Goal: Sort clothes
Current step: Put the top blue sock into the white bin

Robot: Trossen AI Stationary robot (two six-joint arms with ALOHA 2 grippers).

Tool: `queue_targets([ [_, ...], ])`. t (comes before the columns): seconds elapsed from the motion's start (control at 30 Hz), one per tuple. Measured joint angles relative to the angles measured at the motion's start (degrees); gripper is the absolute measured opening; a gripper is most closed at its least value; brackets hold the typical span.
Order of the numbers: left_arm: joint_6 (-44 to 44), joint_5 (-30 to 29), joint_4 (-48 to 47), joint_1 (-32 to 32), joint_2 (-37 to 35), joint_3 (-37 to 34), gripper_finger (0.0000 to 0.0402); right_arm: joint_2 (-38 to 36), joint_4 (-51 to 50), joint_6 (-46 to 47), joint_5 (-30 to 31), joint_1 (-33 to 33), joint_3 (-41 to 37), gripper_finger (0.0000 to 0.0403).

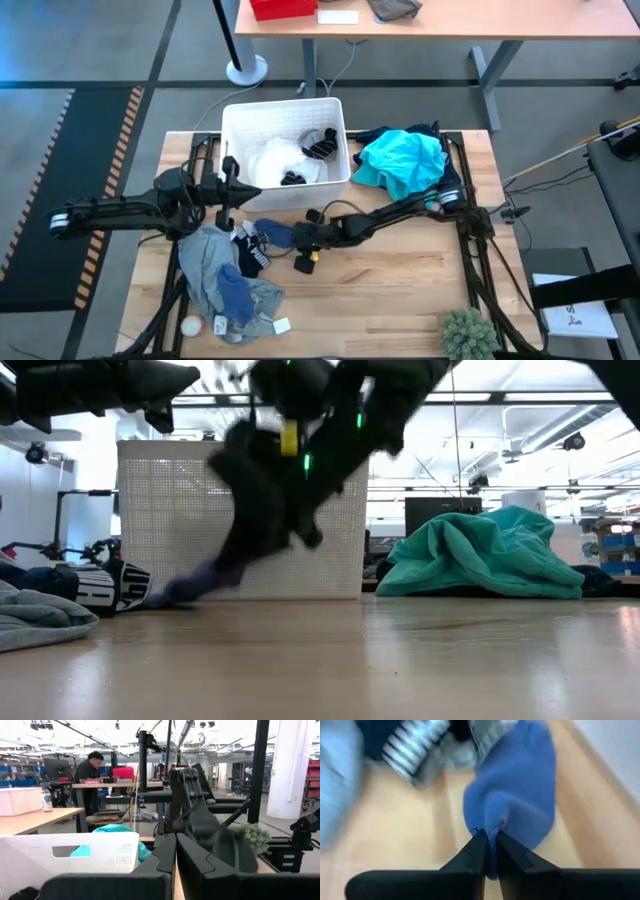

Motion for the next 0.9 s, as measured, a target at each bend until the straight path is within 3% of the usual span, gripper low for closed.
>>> queue_targets([
  [0.57, 2.11, 0.02, 0.03, 0.00, -6.26, 0.00, 0.0000, -19.55, -1.93, -9.12, 0.22, 1.46, 0.13, 0.0001],
  [0.9, 2.28, 0.02, -1.04, 0.02, -8.48, 0.00, 0.0000, -26.25, -0.83, -17.44, 11.98, -2.63, 3.77, 0.0000],
])
